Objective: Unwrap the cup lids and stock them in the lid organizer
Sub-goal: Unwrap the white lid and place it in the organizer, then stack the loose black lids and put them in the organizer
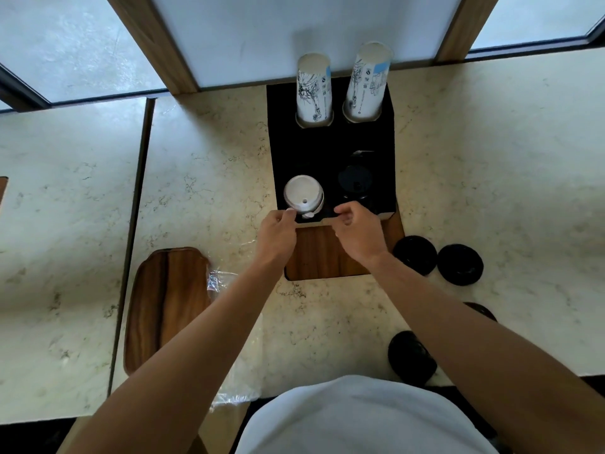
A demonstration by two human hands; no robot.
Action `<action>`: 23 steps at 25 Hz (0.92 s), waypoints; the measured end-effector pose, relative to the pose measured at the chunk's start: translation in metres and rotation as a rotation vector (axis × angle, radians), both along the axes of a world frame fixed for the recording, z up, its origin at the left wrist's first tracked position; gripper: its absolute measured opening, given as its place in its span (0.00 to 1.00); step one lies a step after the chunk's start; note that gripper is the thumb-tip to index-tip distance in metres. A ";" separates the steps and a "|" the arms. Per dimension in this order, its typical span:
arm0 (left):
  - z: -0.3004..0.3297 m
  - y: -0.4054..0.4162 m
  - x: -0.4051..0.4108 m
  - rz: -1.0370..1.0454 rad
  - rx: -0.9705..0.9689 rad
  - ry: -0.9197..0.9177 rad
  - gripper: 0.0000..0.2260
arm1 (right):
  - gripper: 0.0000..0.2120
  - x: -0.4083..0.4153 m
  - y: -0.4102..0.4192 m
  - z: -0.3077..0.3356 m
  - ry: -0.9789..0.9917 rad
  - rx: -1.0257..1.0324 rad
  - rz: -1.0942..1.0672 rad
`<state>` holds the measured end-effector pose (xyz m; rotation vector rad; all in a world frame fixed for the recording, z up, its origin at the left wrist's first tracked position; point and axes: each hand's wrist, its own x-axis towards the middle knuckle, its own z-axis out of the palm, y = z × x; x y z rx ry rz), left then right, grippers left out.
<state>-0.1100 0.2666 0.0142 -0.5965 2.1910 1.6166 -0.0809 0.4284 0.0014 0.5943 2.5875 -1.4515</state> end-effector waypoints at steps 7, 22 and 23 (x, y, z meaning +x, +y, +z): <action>-0.010 -0.006 0.068 -0.103 0.066 -0.071 0.06 | 0.09 0.088 0.043 -0.012 -0.070 0.170 -0.046; -0.053 0.068 0.177 -0.455 -0.003 -0.411 0.09 | 0.11 0.235 0.105 -0.038 -0.298 0.273 0.095; -0.055 0.073 0.185 -0.465 -0.051 -0.415 0.10 | 0.11 0.238 0.109 -0.040 -0.289 0.267 0.122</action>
